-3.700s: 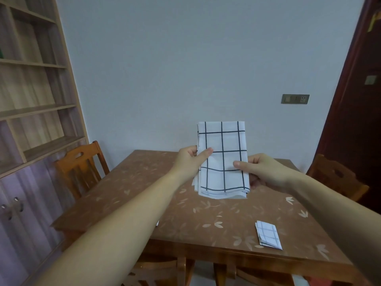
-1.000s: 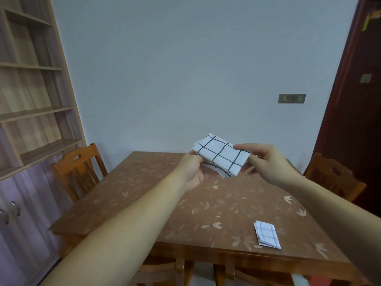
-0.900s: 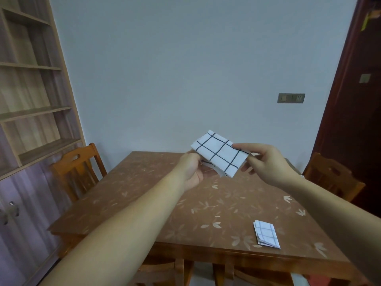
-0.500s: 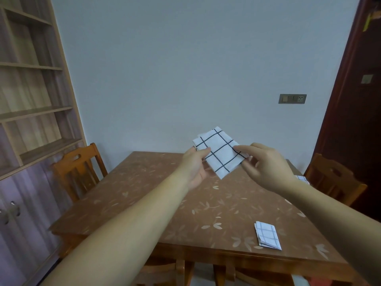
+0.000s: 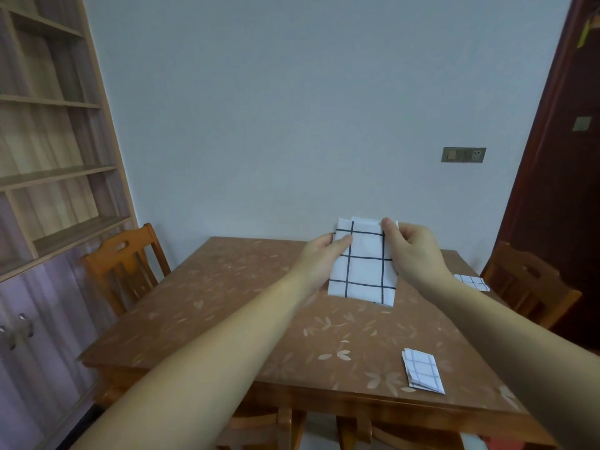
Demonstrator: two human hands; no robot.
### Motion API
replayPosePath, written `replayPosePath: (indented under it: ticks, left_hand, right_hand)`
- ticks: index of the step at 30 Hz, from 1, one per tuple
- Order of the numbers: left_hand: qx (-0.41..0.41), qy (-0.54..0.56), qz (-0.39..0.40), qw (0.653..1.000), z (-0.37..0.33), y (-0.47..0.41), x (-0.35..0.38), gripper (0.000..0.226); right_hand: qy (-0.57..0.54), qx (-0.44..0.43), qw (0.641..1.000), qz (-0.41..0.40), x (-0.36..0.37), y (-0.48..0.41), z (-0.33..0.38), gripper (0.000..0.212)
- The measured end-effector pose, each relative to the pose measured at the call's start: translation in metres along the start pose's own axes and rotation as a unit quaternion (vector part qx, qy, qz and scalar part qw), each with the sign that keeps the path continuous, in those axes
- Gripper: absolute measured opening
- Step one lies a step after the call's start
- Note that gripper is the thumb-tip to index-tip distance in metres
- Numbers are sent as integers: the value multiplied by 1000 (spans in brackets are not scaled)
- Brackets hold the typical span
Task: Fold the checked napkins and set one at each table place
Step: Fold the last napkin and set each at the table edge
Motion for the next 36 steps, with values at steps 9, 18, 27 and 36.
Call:
replayPosePath:
  ticks: [9, 18, 27, 36]
  left_hand:
    - [79, -170, -64, 980, 4, 3, 10, 19]
    - [102, -164, -106, 975, -8, 0, -1, 21]
    - [81, -93, -125, 985, -5, -6, -12, 29]
    - [3, 52, 35, 998, 11, -5, 19, 21]
  right_hand:
    - [28, -12, 997, -65, -8, -2, -3, 50]
    - [-81, 68, 978, 181, 16, 17, -6, 39]
    - [-148, 93, 955, 240, 23, 21, -1, 21]
    - [-179, 42, 976, 120, 23, 9, -1, 26]
Point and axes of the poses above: each hand's wrist, its own y-axis away from the middle knuckle, its own x-axis out of the palm, z = x × y, the point moved 6 cm from there along -y, towards the middle knuckle, and after that the axes turned 6 degrees about z, right-handed, at the moved point
